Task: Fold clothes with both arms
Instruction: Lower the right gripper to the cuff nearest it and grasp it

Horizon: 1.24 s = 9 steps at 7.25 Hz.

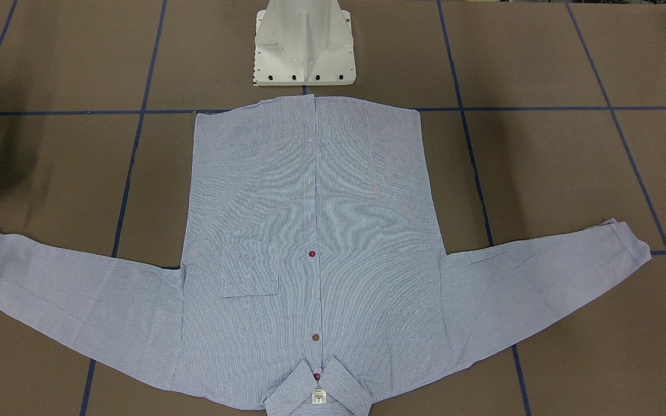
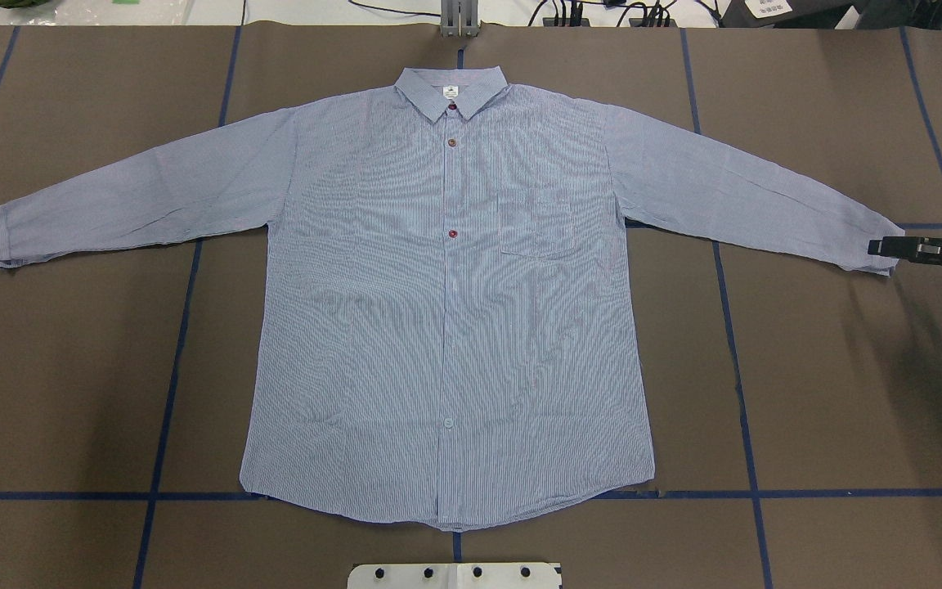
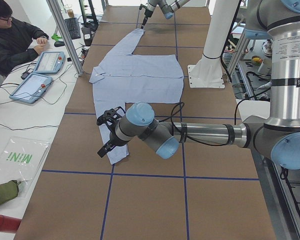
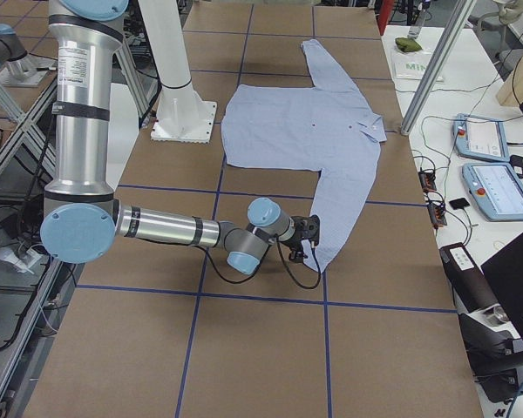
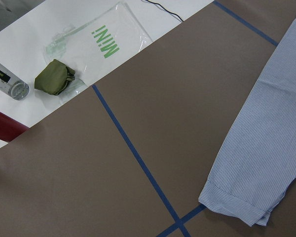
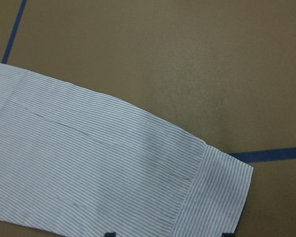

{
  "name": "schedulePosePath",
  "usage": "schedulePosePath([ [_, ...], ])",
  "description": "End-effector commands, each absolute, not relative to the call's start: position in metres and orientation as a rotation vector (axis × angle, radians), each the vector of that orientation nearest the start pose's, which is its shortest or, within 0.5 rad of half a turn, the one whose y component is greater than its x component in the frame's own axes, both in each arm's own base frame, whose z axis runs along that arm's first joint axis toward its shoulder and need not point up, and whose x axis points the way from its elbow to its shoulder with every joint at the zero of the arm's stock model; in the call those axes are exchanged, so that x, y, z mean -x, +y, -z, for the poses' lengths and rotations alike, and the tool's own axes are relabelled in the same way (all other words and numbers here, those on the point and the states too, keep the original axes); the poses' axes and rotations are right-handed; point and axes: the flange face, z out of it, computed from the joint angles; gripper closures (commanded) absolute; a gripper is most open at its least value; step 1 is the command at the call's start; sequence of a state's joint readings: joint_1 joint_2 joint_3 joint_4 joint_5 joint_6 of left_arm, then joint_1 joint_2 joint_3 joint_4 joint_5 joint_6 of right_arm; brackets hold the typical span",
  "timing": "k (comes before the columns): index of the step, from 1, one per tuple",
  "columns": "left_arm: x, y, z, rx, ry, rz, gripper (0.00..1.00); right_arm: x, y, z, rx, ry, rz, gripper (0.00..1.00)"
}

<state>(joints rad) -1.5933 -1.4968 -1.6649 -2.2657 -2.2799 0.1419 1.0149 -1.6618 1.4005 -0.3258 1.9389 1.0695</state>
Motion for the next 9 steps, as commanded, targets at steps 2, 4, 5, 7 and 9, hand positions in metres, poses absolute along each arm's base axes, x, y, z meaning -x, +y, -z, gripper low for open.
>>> schedulePosePath([
  [2, 0.079, -0.477, -0.574, -0.755, 0.619, -0.366, 0.00, 0.175, -0.450, -0.666, -0.435, -0.909, -0.297, 0.30],
  [4, 0.079, -0.477, -0.574, -0.757, 0.619, -0.367, 0.00, 0.177, -0.448, -0.677, -0.428, -0.886, -0.302, 0.30],
  [5, 0.079, -0.477, -0.574, -0.758, 0.619, -0.367, 0.00, 0.179, -0.447, -0.678, -0.432, -0.880, -0.302, 0.30],
  [7, 0.079, -0.476, -0.576, -0.754, 0.619, -0.367, 0.00, 0.183, -0.445, -0.679, -0.431, -0.877, -0.298, 0.33],
  [9, 0.079, -0.476, -0.575, -0.754, 0.620, -0.368, 0.00, 0.188, -0.443, -0.680, -0.435, -0.870, -0.290, 0.45],
])
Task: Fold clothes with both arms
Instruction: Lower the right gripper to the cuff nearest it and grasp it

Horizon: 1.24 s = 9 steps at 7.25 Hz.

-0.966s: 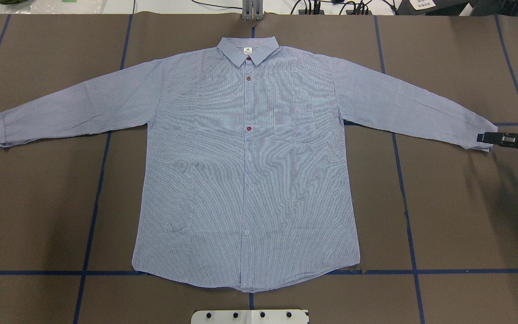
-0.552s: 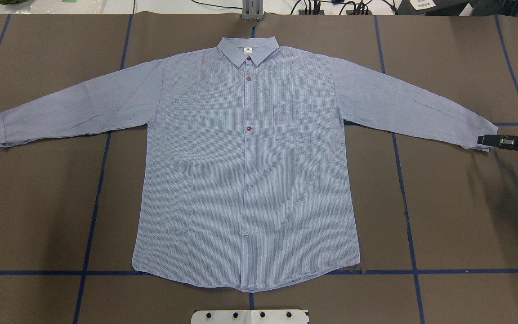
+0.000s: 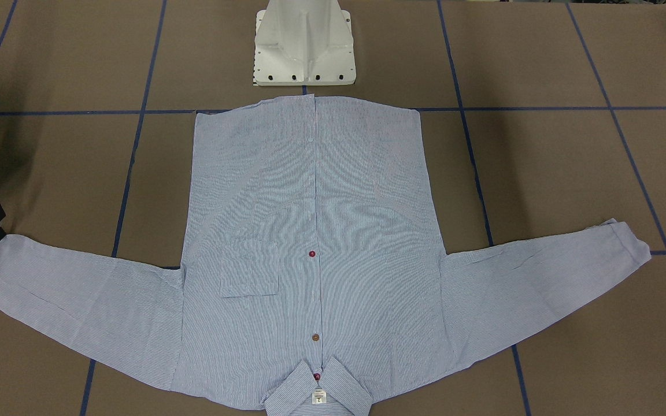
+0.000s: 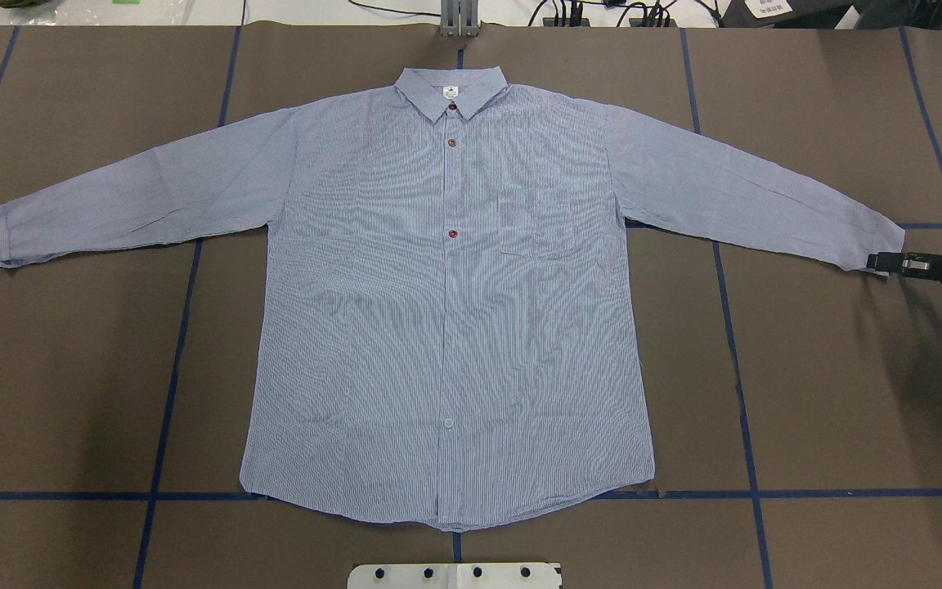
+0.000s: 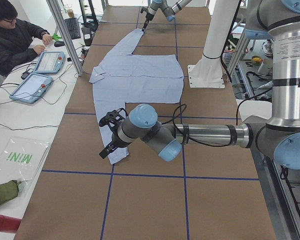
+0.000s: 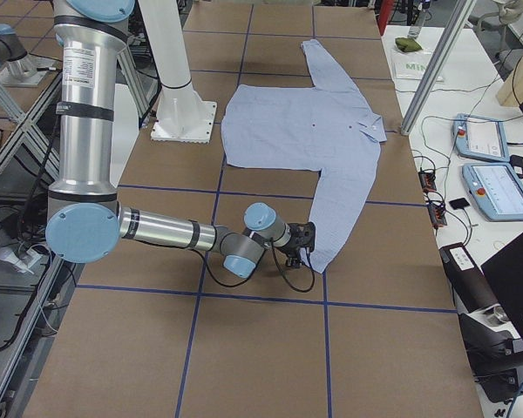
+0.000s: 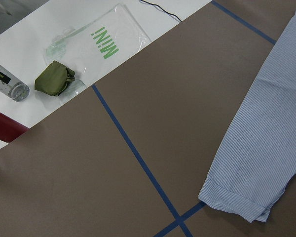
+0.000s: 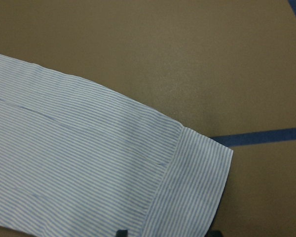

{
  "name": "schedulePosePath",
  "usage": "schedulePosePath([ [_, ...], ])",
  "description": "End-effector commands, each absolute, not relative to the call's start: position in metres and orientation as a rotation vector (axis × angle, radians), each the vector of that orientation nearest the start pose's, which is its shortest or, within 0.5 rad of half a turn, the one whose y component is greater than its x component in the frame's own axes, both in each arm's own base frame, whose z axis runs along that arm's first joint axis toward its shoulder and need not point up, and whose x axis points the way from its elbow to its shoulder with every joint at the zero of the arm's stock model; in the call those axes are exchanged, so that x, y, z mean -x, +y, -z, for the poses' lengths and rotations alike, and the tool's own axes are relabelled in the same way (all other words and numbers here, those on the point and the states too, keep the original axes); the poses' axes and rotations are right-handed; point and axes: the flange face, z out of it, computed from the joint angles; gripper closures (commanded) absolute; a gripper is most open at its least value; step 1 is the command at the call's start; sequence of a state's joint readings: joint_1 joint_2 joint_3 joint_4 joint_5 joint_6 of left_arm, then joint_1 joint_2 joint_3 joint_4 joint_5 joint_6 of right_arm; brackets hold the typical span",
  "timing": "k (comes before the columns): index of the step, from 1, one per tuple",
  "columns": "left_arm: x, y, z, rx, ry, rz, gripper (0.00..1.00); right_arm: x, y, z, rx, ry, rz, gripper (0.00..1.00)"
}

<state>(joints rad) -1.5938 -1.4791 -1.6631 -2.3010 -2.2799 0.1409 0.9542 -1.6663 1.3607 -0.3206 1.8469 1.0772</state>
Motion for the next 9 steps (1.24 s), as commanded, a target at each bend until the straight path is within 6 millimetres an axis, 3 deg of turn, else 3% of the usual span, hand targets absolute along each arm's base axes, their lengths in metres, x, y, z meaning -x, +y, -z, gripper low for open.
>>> schedulePosePath([
  [1, 0.079, -0.476, -0.575, -0.754, 0.620, -0.368, 0.00, 0.190, -0.443, -0.680, -0.435, -0.868, -0.289, 0.60],
  [2, 0.079, -0.476, -0.575, -0.754, 0.620, -0.368, 0.00, 0.190, -0.441, -0.681, -0.432, -0.867, -0.286, 0.89],
  [3, 0.079, -0.476, -0.575, -0.754, 0.620, -0.368, 0.00, 0.188, -0.439, -0.681, -0.436, -0.869, -0.286, 1.00],
  [4, 0.079, -0.476, -0.575, -0.754, 0.620, -0.368, 0.00, 0.184, -0.436, -0.674, -0.446, -0.879, -0.278, 1.00],
  [7, 0.079, -0.476, -0.576, -0.753, 0.621, -0.367, 0.00, 0.183, -0.448, -0.615, -0.504, -0.938, -0.264, 1.00],
  [8, 0.079, -0.476, -0.577, -0.751, 0.621, -0.367, 0.00, 0.195, -0.466, -0.578, -0.561, -0.983, -0.253, 1.00],
  [9, 0.079, -0.476, -0.577, -0.751, 0.621, -0.365, 0.00, 0.218, -0.498, -0.527, -0.624, -1.052, -0.242, 1.00],
])
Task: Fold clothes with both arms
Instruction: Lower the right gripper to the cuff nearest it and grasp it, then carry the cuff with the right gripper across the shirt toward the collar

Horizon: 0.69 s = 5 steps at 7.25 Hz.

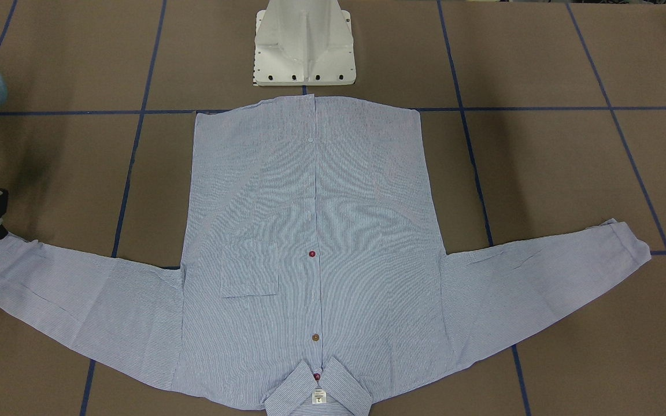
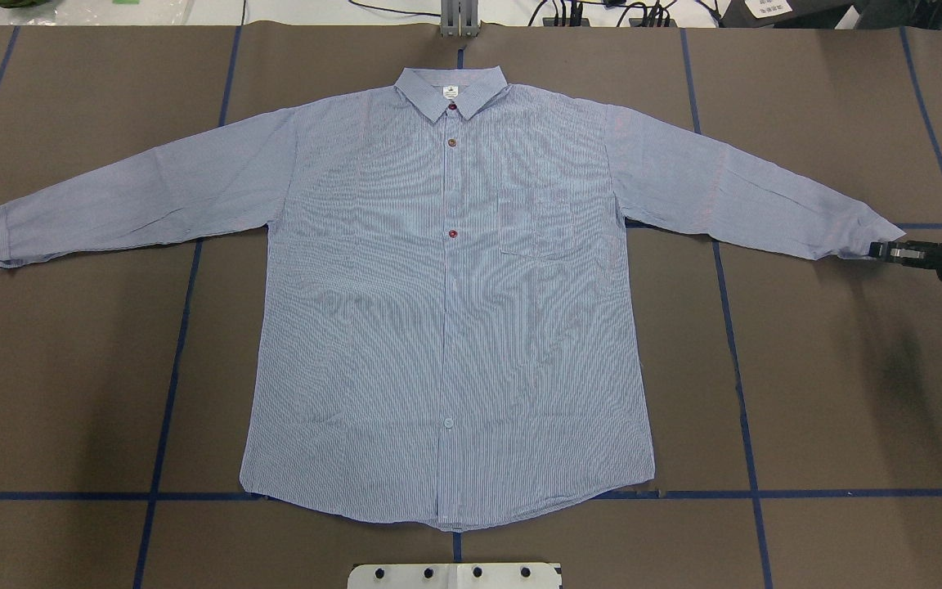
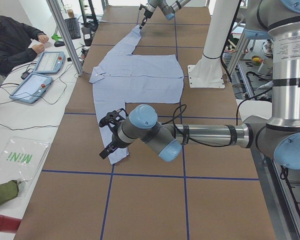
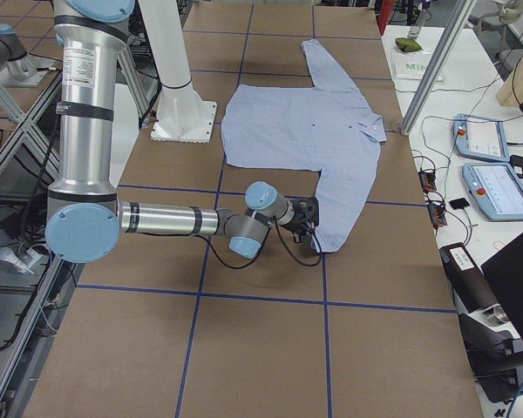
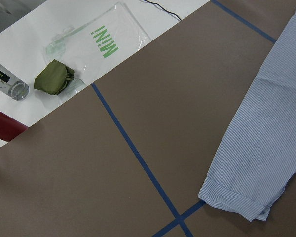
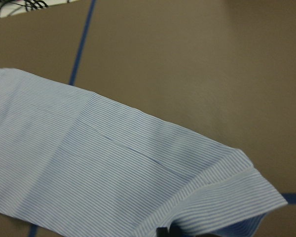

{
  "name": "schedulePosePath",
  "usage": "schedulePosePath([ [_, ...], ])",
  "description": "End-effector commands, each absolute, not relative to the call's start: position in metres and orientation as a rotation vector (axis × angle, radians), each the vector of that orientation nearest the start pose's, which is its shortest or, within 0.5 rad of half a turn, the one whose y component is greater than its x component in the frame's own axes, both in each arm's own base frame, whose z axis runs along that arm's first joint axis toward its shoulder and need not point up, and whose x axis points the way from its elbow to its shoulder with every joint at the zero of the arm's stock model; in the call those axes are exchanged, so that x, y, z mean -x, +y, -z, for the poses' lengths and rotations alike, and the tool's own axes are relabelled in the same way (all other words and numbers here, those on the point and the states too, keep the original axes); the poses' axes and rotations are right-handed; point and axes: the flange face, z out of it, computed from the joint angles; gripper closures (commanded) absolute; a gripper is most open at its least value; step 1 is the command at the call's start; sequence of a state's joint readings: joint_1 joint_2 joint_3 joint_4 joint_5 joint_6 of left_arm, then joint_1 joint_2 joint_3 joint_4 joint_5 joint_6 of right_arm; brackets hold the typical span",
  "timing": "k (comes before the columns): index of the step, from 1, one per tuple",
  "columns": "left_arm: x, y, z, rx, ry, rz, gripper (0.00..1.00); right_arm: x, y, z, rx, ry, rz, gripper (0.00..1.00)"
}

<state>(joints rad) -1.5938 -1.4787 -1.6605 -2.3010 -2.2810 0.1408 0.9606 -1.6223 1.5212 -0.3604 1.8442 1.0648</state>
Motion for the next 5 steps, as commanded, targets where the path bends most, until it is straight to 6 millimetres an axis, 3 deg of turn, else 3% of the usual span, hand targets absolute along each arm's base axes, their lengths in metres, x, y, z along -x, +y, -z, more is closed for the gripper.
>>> schedulePosePath([
  [1, 0.079, -0.476, -0.577, -0.750, 0.620, -0.363, 0.00, 0.247, -0.518, -0.486, -0.663, -1.111, -0.208, 1.00],
  [2, 0.079, -0.476, -0.576, -0.753, 0.622, -0.363, 0.00, 0.279, -0.530, -0.445, -0.693, -1.171, -0.167, 1.00],
  [3, 0.079, -0.476, -0.576, -0.751, 0.622, -0.363, 0.00, 0.337, -0.548, -0.391, -0.734, -1.230, -0.129, 1.00],
  [5, 0.079, -0.476, -0.577, -0.749, 0.622, -0.359, 0.00, 0.434, -0.546, -0.322, -0.829, -1.256, -0.152, 1.00],
])
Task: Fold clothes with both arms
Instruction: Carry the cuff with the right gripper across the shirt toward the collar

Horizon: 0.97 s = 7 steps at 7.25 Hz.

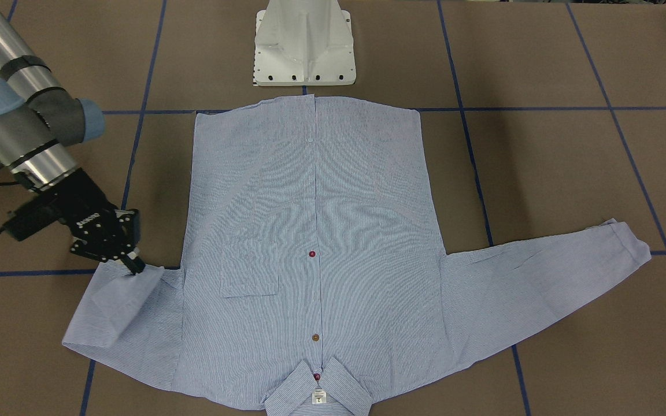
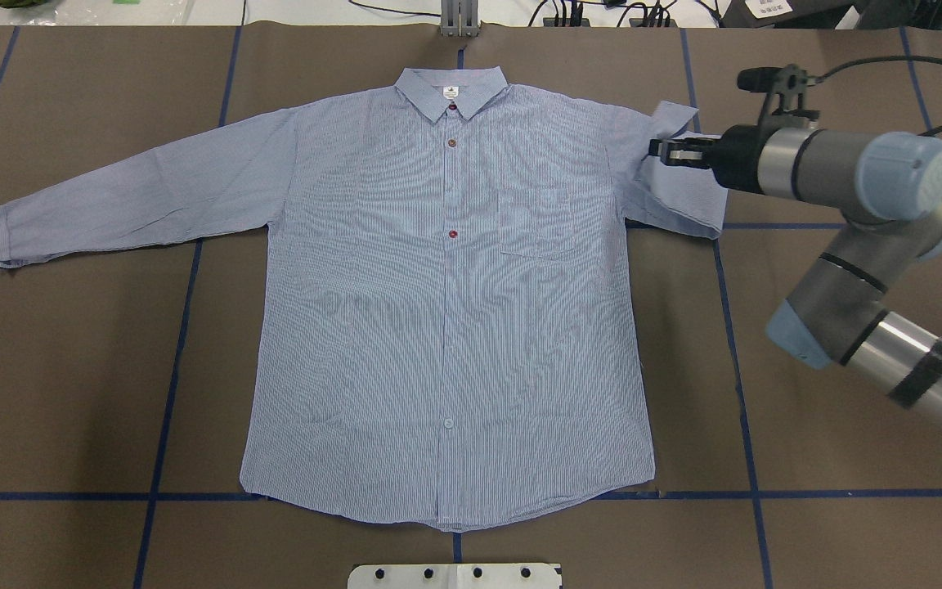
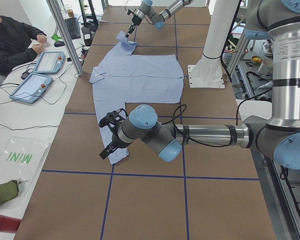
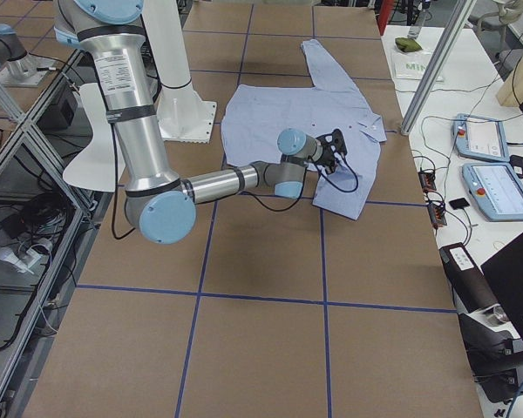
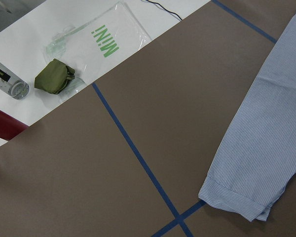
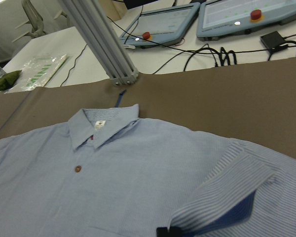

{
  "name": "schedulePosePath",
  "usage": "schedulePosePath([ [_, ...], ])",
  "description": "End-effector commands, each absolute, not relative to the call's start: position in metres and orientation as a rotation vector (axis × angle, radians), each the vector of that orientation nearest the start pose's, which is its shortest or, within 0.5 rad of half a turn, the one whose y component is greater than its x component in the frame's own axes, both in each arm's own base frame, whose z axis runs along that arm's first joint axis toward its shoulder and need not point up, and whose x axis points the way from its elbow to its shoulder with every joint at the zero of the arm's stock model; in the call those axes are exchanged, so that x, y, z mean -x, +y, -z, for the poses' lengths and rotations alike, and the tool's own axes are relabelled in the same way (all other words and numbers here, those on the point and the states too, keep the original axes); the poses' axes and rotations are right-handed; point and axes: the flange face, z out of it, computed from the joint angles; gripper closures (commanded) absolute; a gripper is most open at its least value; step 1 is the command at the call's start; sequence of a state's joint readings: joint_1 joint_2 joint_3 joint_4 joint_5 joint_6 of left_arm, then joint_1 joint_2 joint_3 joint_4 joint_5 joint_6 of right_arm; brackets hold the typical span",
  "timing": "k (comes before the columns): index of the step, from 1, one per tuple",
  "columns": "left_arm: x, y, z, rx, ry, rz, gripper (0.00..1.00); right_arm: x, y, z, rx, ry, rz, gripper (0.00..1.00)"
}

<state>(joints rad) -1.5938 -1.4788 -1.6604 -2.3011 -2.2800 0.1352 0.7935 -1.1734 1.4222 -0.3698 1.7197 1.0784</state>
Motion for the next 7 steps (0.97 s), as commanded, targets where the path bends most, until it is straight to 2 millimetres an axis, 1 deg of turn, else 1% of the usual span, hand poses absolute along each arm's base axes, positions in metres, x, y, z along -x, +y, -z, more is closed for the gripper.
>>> schedulePosePath([
  [1, 0.079, -0.476, -0.577, -0.750, 0.623, -0.360, 0.00, 0.472, -0.541, -0.277, -0.808, -1.261, -0.209, 1.00],
  [2, 0.079, -0.476, -0.577, -0.749, 0.623, -0.360, 0.00, 0.512, -0.532, -0.221, -0.796, -1.252, -0.271, 1.00],
  [3, 0.079, -0.476, -0.577, -0.749, 0.623, -0.360, 0.00, 0.545, -0.522, -0.176, -0.801, -1.224, -0.292, 1.00],
  [4, 0.079, -0.476, -0.577, -0.749, 0.623, -0.360, 0.00, 0.576, -0.517, -0.146, -0.781, -1.219, -0.314, 1.00],
  [5, 0.079, -0.476, -0.577, -0.749, 0.623, -0.360, 0.00, 0.606, -0.515, -0.133, -0.783, -1.193, -0.326, 1.00],
  [6, 0.079, -0.476, -0.578, -0.748, 0.623, -0.360, 0.00, 0.629, -0.510, -0.129, -0.778, -1.174, -0.320, 1.00],
  [7, 0.079, -0.476, -0.578, -0.747, 0.624, -0.359, 0.00, 0.639, -0.502, -0.130, -0.761, -1.153, -0.305, 1.00],
])
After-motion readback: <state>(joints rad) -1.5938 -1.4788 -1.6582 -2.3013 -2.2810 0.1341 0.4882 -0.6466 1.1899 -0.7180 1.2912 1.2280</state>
